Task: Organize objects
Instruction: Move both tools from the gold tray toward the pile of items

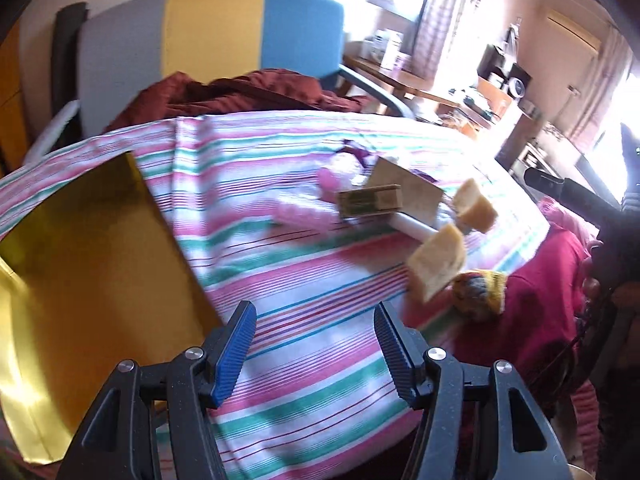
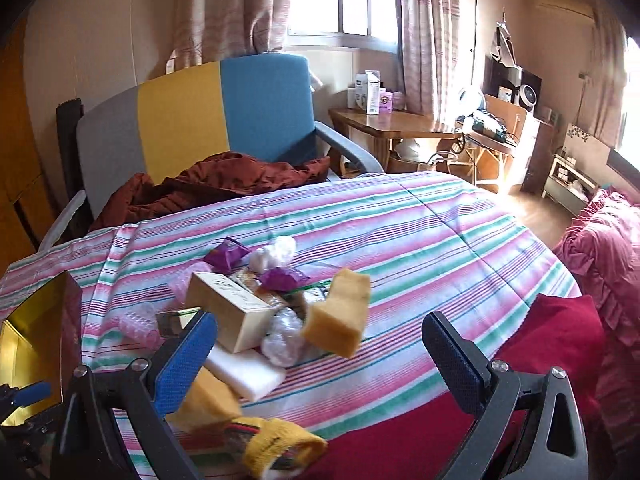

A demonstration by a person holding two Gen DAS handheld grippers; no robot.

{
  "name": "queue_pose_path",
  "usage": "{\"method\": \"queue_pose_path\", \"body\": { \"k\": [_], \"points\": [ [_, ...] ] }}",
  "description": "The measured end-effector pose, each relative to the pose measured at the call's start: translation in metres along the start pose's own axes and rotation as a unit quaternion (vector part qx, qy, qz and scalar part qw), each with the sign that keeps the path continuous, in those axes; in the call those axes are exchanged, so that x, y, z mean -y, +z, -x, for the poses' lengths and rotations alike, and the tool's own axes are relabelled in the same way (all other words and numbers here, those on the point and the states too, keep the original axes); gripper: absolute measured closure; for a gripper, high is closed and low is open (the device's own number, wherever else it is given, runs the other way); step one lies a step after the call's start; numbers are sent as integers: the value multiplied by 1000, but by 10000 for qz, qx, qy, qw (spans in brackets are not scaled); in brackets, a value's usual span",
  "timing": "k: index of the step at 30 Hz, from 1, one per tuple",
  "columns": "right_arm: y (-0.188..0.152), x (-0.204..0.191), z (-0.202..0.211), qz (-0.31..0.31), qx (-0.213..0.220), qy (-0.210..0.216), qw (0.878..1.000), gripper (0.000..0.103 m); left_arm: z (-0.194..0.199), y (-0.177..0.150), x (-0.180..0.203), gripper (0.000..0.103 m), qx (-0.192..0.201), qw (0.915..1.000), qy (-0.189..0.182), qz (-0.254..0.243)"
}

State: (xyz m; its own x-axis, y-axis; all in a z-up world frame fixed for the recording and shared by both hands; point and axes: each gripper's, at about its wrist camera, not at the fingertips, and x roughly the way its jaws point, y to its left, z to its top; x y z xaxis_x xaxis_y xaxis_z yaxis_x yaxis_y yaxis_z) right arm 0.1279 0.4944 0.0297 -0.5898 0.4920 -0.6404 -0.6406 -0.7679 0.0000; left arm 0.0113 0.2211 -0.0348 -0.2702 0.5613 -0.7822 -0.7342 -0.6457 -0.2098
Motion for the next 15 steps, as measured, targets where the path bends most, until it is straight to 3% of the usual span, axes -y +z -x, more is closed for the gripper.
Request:
{"method": "queue_pose_path", "body": {
  "k": [5,9,15],
  "points": [
    [-7,20,5,52,-187,29,9998,0,-27,16,38,41,-310,9974,-575,-290],
    [-19,21,5,454,-387,221,9980,0,-49,28,64,39,-519,9921,-1096,-326],
    [-41,15,4,1153,-688,638,9889,0,-83,38,82,30,-703,9874,-1401,-230]
  ]
}}
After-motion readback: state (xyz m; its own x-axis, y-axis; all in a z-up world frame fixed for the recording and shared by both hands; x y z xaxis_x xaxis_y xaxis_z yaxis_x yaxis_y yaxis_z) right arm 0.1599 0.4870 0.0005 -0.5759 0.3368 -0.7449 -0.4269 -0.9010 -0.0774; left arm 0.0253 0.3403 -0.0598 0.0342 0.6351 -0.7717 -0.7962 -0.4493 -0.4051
